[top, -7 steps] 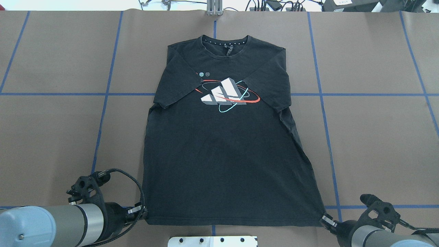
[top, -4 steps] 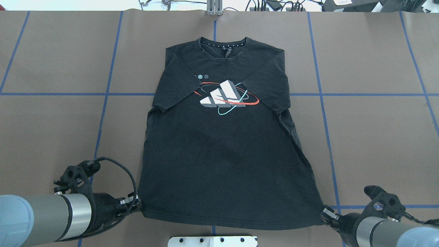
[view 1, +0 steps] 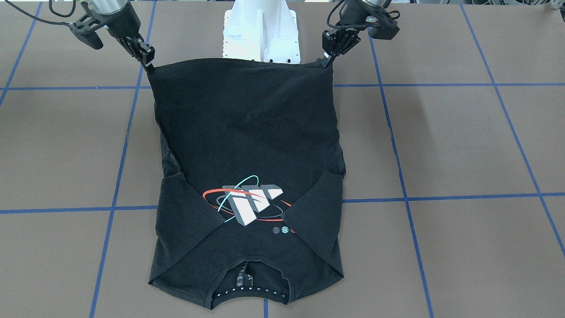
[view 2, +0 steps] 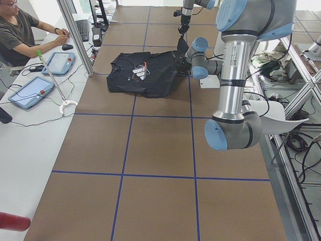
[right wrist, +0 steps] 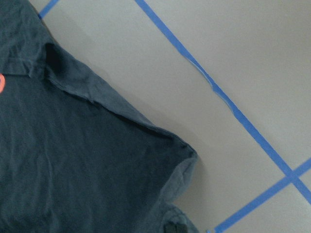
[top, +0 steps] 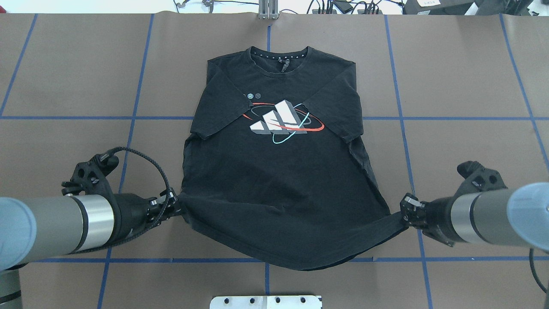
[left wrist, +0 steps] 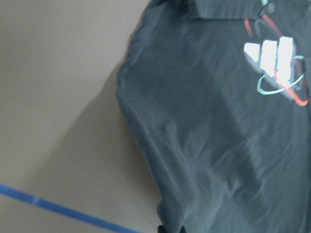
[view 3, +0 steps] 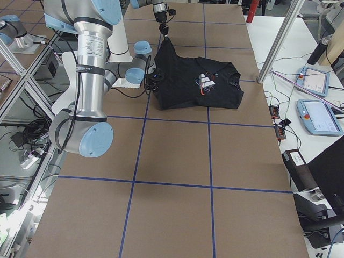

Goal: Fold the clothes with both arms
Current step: 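Lift the hem with both grippers and fold it up toward the collar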

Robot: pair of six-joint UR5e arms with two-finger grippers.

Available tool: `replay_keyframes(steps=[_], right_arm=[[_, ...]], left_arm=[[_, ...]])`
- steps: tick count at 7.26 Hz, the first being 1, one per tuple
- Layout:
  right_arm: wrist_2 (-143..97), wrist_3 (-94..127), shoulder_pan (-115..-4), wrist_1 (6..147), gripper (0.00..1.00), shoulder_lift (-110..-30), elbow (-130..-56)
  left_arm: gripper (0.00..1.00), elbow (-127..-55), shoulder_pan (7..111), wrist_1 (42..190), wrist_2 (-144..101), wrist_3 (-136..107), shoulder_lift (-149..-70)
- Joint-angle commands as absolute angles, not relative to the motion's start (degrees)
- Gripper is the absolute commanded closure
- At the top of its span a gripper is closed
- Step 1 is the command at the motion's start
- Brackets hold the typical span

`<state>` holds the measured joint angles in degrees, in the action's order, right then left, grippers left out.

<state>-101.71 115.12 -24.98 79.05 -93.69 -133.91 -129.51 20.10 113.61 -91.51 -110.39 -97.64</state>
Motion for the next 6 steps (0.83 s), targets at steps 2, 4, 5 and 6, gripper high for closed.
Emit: replay_keyframes(steps=[2,4,5,6], right_arm=[[-107.39,106.29,-38.20,89.62,1.00,-81.15,-125.89],[-108.54,101.45,-44.27,89.82,1.00,-74.22,-116.07],[-110.63,98.73,-47.60,89.91,1.00,-71.31,-112.54],[-113.61,97.05,-51.03,89.91,1.00,-69.02,-109.19]], left_arm=[[1.00,-117.11,30.91,113.91,-92.37,-103.92,-104.14],[1.00,-110.61,37.23,113.91,-94.90,-101.01,-108.08],[1.00,-108.30,38.74,113.99,-95.79,-99.94,-109.24],[1.00,-106.45,39.72,113.99,-95.71,-99.84,-110.90]])
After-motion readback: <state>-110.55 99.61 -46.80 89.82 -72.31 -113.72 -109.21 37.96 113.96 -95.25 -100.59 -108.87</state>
